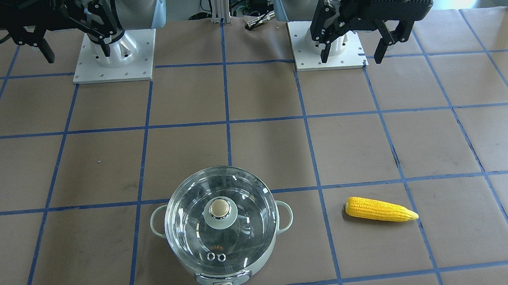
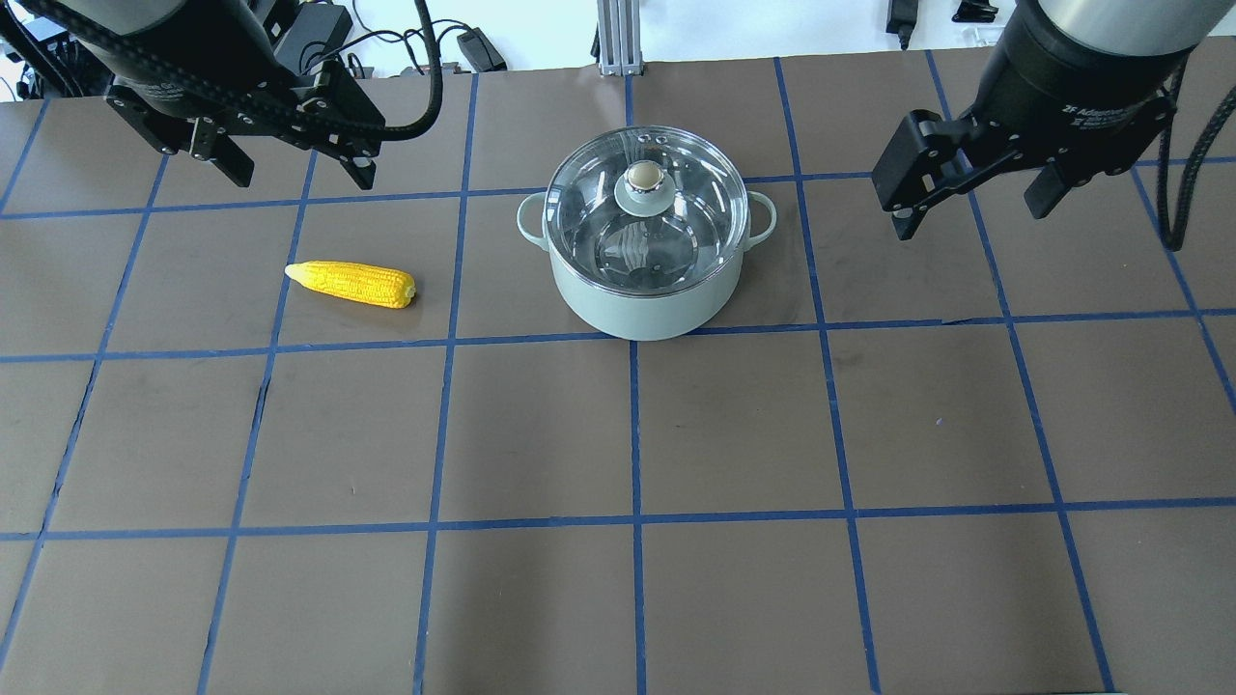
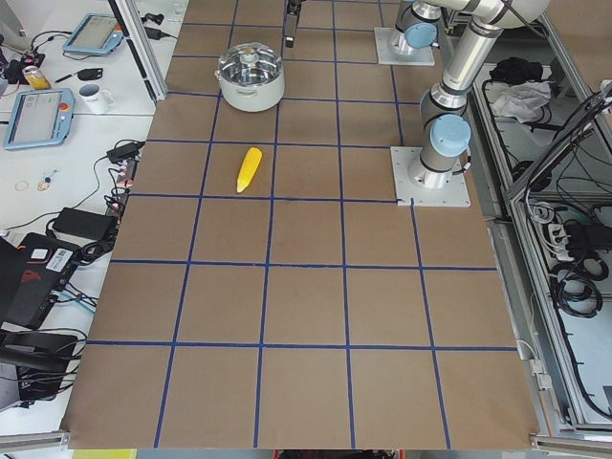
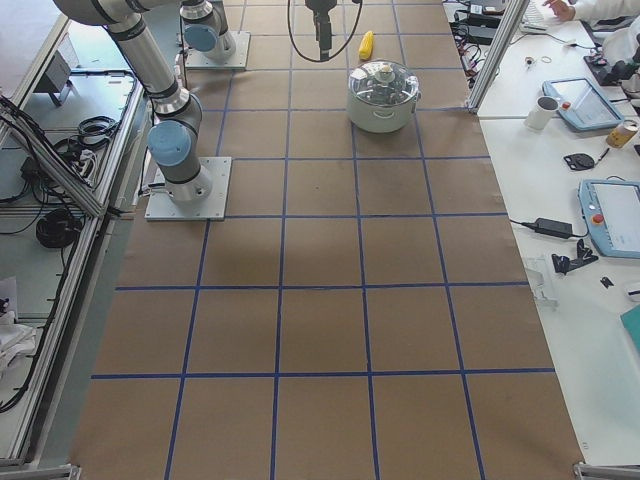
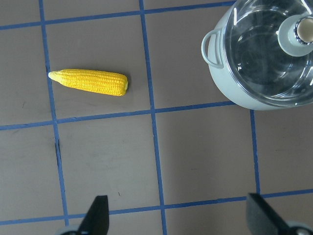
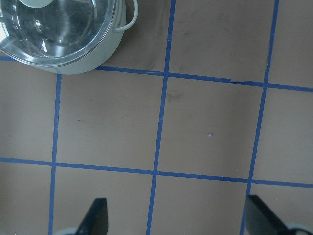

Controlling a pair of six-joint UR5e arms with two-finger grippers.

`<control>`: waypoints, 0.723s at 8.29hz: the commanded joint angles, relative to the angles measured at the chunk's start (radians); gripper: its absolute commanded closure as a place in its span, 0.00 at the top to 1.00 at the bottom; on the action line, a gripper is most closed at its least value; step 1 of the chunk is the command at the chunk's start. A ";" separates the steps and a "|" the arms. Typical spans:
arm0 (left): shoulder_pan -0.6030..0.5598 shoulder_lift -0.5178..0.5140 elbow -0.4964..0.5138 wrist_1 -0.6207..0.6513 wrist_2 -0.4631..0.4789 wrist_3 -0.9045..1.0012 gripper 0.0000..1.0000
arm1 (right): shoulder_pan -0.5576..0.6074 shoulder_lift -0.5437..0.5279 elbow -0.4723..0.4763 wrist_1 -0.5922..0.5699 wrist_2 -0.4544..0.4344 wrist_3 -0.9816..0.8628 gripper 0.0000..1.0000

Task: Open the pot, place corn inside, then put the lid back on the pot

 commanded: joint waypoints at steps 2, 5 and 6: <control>-0.001 -0.001 0.000 -0.002 0.003 0.001 1.00 | 0.000 0.000 0.000 0.001 0.000 0.000 1.00; 0.003 -0.008 0.003 0.035 -0.001 -0.031 1.00 | 0.000 0.000 0.000 0.001 0.000 0.000 1.00; 0.008 -0.019 0.003 0.044 -0.003 -0.118 1.00 | 0.000 0.000 0.000 0.001 0.000 0.000 1.00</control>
